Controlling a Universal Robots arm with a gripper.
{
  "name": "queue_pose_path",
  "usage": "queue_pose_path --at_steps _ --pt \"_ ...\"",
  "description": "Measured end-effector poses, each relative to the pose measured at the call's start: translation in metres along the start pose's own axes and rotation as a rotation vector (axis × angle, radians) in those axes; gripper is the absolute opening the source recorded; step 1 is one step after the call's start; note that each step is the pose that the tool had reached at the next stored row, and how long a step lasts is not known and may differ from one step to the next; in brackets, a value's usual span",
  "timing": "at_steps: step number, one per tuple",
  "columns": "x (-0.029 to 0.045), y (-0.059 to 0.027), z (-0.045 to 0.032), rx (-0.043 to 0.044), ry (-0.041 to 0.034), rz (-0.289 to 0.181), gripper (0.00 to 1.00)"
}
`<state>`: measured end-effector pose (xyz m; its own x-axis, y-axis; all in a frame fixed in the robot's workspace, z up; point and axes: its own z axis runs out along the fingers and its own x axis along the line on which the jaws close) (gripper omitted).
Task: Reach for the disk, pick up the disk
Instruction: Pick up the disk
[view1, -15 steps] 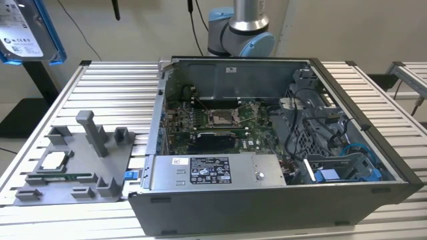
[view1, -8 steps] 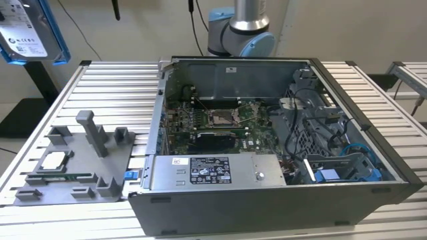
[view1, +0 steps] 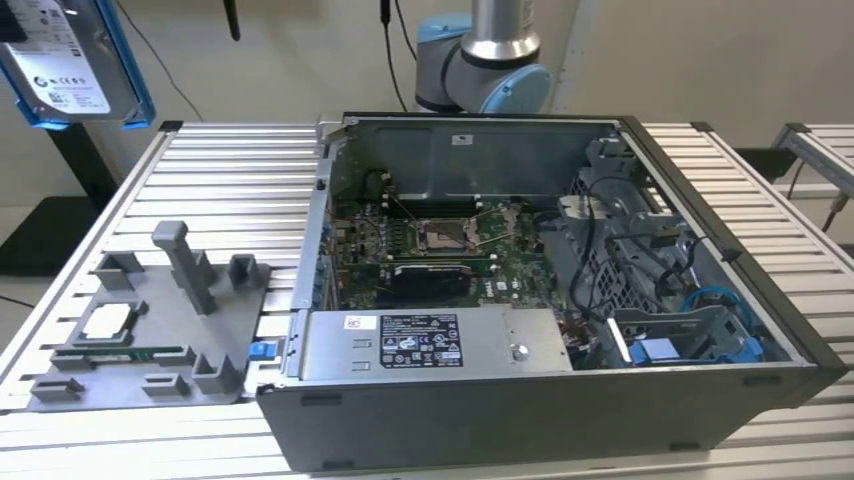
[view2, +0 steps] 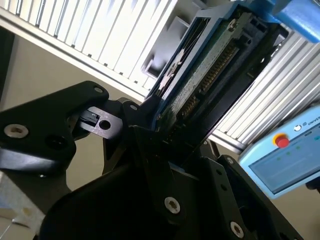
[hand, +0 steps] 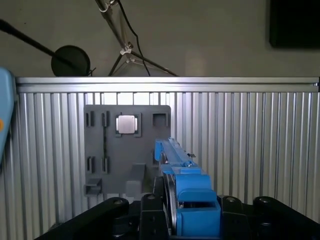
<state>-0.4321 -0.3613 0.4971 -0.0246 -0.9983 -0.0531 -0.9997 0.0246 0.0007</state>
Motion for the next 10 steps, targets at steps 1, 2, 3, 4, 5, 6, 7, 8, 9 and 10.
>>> queue_pose_path --at_steps 1,2,3,4,5,6,7,8,9,10 --pt "-0.0001 -0.0017 -0.0001 -0.0001 0.0001 0.0 0.0" --pt "-0.0001 -0.0035 -0.0001 -0.0001 0.0001 0.0 0.0" --pt "-0.0001 -0.0054 0.0 -0.0001 0.0 0.0 0.0" --pt "-0.0002 -0.0073 0.0 0.0 0.0 0.0 0.0" --pt "-0.0002 -0.0091 0.0 -0.0001 0.0001 0.0 0.0" --pt "-0.0003 -0.0109 -0.0001 -0.0001 0.0001 0.0 0.0" --pt "-0.0003 -0.013 0.0 -0.0001 0.0 0.0 0.0" --pt "-0.0004 -0.0148 0.0 0.0 0.0 0.0 0.0" --pt "-0.0004 -0.0168 0.0 0.0 0.0 0.0 0.0" --pt "-0.0005 -0.0187 0.0 -0.0001 0.0 0.0 0.0"
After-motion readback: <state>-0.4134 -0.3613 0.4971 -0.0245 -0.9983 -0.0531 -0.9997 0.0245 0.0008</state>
